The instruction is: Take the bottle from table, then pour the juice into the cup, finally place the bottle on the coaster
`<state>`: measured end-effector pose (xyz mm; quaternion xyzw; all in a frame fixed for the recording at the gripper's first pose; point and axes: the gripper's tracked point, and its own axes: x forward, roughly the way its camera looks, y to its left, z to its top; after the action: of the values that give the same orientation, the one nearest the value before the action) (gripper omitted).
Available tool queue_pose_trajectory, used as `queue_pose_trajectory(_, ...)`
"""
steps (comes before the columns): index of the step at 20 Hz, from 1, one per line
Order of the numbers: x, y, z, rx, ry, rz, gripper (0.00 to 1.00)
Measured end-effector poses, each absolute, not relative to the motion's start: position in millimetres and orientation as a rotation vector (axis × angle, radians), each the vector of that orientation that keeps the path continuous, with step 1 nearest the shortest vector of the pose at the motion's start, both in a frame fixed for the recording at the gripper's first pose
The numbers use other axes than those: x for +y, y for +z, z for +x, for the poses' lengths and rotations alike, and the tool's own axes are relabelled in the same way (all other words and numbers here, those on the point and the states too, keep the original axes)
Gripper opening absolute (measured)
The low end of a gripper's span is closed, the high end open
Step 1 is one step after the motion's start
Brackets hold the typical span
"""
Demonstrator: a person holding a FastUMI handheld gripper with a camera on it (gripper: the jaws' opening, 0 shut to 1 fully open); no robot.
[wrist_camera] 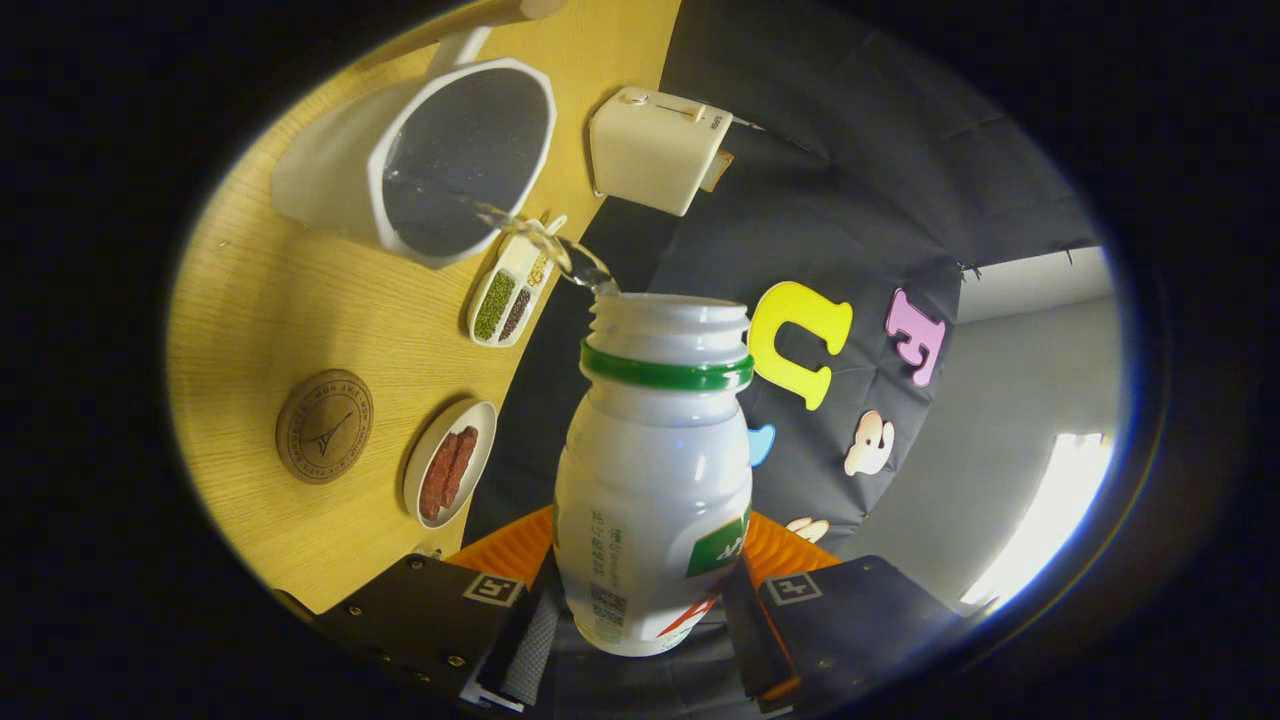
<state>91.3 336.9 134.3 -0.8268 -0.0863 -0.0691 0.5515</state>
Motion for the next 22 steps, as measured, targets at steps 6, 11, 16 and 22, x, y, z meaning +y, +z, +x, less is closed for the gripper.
queue_pose_trajectory(6, 342.6, 129.7, 91.7, -0.198, -0.147, -1.979, 0.73)
queue_pose_trajectory(11, 346.9, 123.2, 92.9, -0.192, -0.138, -2.009, 0.73)
queue_pose_trajectory(16, 351.3, 113.5, 93.7, -0.179, -0.126, -2.027, 0.73)
queue_pose_trajectory(22, 354.6, 105.8, 94.8, -0.171, -0.116, -2.031, 0.73)
